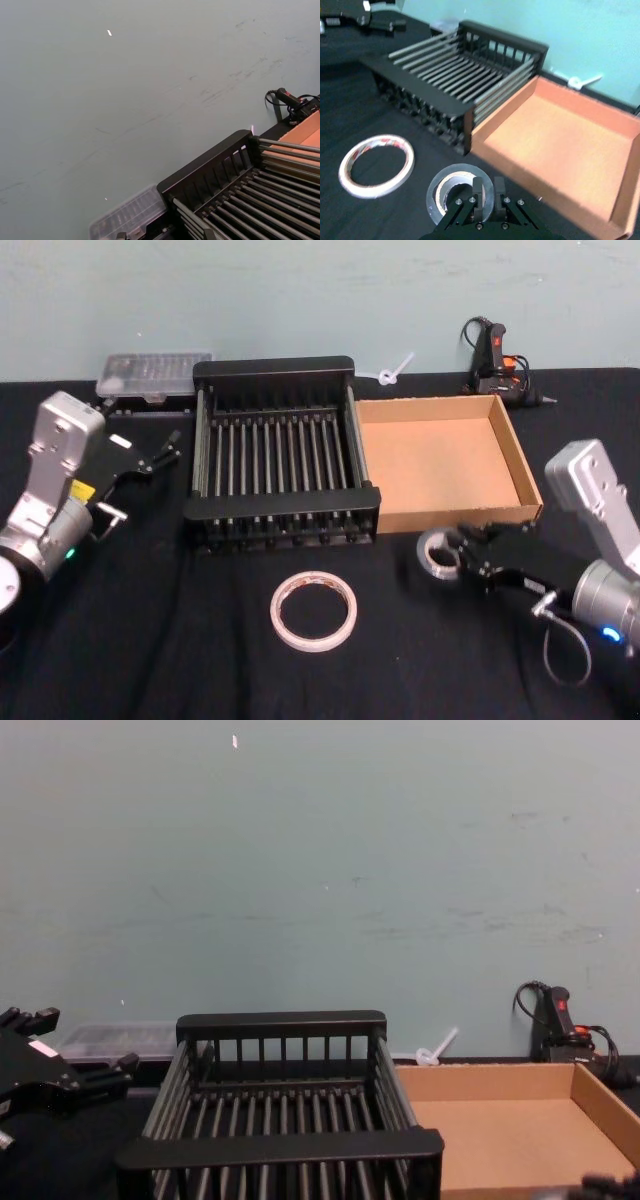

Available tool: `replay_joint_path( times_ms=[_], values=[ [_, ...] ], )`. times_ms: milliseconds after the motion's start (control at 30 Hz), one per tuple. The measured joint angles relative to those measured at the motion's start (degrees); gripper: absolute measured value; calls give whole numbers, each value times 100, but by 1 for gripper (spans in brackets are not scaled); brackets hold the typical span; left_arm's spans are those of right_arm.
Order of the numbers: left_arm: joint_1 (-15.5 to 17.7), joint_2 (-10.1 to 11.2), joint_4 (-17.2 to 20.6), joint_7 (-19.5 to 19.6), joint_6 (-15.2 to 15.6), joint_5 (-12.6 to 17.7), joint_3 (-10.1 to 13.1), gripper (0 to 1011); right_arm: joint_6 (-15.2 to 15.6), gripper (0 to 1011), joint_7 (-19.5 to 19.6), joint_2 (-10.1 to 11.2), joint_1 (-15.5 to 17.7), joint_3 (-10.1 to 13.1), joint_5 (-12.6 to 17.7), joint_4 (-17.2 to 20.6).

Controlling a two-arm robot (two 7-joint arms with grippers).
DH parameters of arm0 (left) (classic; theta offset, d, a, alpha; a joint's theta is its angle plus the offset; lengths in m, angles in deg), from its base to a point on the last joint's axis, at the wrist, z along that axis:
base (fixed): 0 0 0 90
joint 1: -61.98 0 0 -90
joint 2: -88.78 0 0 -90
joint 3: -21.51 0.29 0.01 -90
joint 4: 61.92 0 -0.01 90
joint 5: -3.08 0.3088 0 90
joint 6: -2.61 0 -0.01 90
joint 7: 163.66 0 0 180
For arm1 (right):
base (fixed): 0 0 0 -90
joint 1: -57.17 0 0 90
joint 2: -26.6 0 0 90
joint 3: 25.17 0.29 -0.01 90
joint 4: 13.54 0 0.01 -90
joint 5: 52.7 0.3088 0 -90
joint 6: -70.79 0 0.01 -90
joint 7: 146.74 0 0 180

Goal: Pick up the white tape and place it into the black box , Pick up the silver tape and place it into the brown box.

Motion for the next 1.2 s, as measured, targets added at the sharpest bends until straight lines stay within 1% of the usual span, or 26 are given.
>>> replay_joint_path(
  times_ms=[200,233,333,367,467,533,667,767,833,867,900,967,1000,1100,1133,1200],
  values=[
    [0,0,0,0,0,0,0,1001,-81,139,-4,-53,-257,46,-3,-108],
    [0,0,0,0,0,0,0,1001,-89,140,0,-82,-361,47,-11,-178],
    [0,0,0,0,0,0,0,1001,-102,140,10,-137,-532,38,-46,-308],
    [0,0,0,0,0,0,0,1001,-117,140,32,-186,-655,30,-83,-398],
    [0,0,0,0,0,0,0,1001,-139,140,64,-270,-852,15,-137,-561],
    [0,0,0,0,0,0,0,1001,-163,140,99,-392,-1121,-7,-206,-789],
    [0,0,0,0,0,0,0,1001,-195,140,127,-505,-1367,-27,-266,-1003],
    [0,0,0,0,0,0,0,1001,-231,139,138,-641,-1650,-73,-363,-1288],
    [0,0,0,0,0,0,0,1001,-242,140,143,-694,-1756,-95,-404,-1406],
    [0,0,0,0,0,0,0,1001,-258,140,151,-757,-1864,-120,-443,-1536],
    [0,0,0,0,0,0,0,1001,-258,140,151,-757,-1864,-120,-443,-1536],
    [0,0,0,0,0,0,0,1001,-289,139,185,-889,-2079,-161,-524,-1824],
    [0,0,0,0,0,0,0,1001,-289,140,185,-889,-2079,-161,-524,-1824],
    [0,0,0,0,0,0,0,1001,-319,140,224,-1061,-2335,-195,-622,-2203],
    [0,0,0,0,0,0,0,1001,-319,140,224,-1061,-2335,-195,-622,-2203],
    [0,0,0,0,0,0,0,1001,-341,140,243,-1184,-2501,-213,-679,-2462]
  ],
)
